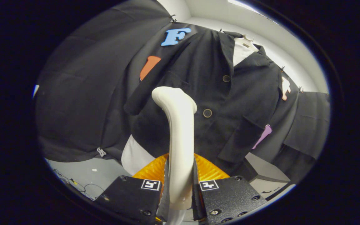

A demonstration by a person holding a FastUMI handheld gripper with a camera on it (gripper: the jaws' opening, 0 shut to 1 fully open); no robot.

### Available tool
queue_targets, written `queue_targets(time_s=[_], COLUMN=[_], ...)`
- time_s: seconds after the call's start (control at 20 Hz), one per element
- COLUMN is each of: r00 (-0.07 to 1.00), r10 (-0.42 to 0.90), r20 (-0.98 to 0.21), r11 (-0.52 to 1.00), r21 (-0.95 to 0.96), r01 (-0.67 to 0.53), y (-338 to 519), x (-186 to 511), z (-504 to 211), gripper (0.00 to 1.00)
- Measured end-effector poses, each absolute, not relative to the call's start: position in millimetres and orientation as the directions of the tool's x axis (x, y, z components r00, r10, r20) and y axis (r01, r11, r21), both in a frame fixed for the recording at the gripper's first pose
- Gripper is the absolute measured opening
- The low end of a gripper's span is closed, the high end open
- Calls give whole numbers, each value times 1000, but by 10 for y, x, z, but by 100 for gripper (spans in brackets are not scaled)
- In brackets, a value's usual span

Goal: Iron the clothes twice with a garment steamer, once on the left side and once on the right side.

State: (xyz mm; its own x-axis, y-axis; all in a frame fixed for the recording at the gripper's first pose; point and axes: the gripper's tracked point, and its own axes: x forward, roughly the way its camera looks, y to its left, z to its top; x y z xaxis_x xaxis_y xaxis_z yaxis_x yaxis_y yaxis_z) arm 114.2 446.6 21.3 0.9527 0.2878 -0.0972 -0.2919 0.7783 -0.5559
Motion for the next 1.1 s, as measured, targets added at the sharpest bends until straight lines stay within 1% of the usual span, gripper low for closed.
queue_targets(time_s=[0.15, 0.6, 0.85, 1.1], r00=[949, 945, 933, 923], r10=[279, 203, 193, 179], r20=[-147, -258, -303, -341], r11=[774, 776, 782, 804], r21=[-550, -546, -527, -489], r01=[-313, -316, -333, -337], y=[4393, 4198, 4003, 3543], x=[1112, 1045, 879, 725], z=[-30, -620, -731, -741], gripper=[32, 32, 32, 32])
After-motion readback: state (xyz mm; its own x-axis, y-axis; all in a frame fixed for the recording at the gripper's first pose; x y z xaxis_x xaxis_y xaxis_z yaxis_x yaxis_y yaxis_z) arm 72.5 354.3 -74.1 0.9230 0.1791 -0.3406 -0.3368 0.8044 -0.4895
